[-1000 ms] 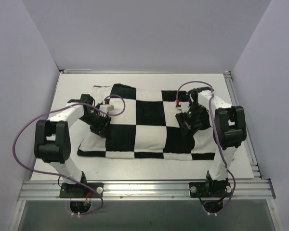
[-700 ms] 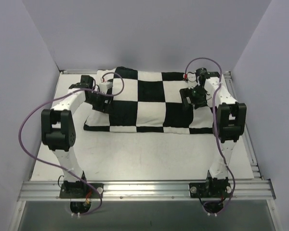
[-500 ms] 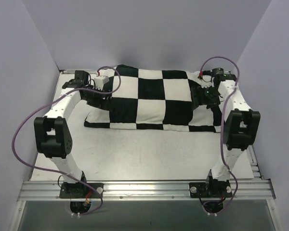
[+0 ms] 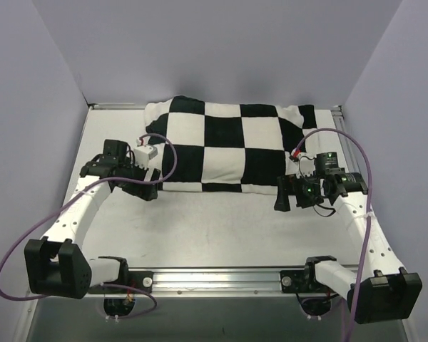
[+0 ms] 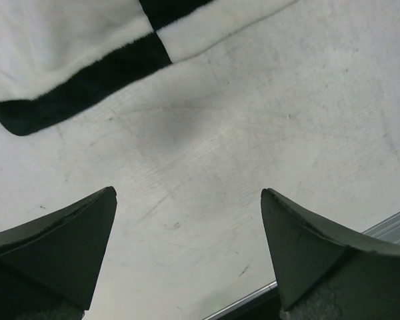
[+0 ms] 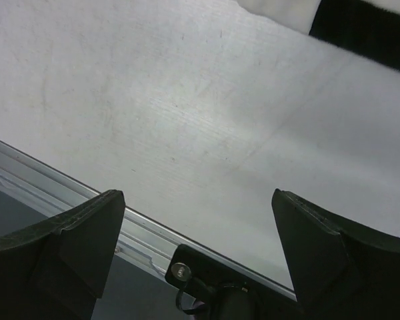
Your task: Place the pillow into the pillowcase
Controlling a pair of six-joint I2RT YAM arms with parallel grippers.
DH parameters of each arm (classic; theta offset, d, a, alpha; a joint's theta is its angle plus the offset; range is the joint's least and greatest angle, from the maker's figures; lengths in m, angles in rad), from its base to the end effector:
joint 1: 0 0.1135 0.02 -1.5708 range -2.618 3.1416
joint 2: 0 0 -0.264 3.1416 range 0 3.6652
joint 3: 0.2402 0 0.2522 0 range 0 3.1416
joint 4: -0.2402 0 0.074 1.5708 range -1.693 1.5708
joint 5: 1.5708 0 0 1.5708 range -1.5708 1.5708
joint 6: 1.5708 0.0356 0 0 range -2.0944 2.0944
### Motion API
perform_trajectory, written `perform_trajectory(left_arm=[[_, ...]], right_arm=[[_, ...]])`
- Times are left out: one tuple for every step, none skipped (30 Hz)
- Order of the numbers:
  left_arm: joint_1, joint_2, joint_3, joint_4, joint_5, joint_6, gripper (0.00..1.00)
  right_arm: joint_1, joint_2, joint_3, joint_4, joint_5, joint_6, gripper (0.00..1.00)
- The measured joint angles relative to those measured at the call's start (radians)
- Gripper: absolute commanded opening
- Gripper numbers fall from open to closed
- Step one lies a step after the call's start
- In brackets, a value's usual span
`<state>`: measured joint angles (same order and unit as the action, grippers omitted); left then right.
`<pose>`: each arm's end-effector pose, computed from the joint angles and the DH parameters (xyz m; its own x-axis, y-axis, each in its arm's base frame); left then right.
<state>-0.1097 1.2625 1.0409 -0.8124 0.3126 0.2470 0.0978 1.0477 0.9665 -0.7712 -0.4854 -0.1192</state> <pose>0.2445 -0.0379 0.2770 -0.7646 0.3183 -0.5605 0.4614 0.8774 -0.1312 0.2040 0.0367 0.3027 -0.6973 -0.1741 -0.6953 -0.4783 0.8355 0.2705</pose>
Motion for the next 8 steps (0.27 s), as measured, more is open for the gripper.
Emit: perform_trajectory(left_arm=[[-0.015, -0.006, -0.030, 0.002, -0.013, 0.000, 0.97], [-0.024, -0.006, -0.046, 0.003, -0.020, -0.002, 0.97], [-0.033, -0.006, -0.061, 0.006, -0.025, -0.003, 0.97], [-0.044, -0.006, -0.076, 0.011, -0.032, -0.008, 0.97], [-0.052, -0.008, -0.085, 0.014, -0.037, -0.011, 0.97], [-0.061, -0.010, -0.092, 0.019, -0.041, -0.018, 0.97], [-0.071, -0.014, -0.099, 0.027, -0.045, -0.023, 0.98], [-0.079, -0.021, -0.103, 0.031, -0.047, -0.029, 0.98]], right_arm=[[0.000, 0.008, -0.027, 0.006, 0.002, 0.001, 1.00], [-0.001, 0.013, -0.048, 0.010, 0.003, 0.002, 1.00], [-0.001, 0.014, -0.062, 0.011, 0.005, 0.003, 1.00], [-0.001, 0.014, -0.067, 0.009, 0.006, 0.005, 1.00], [-0.001, 0.013, -0.067, 0.013, 0.005, 0.007, 1.00], [-0.001, 0.012, -0.067, 0.021, 0.005, 0.008, 1.00], [-0.001, 0.010, -0.067, 0.026, 0.005, 0.010, 1.00], [-0.001, 0.010, -0.067, 0.029, 0.005, 0.011, 1.00]])
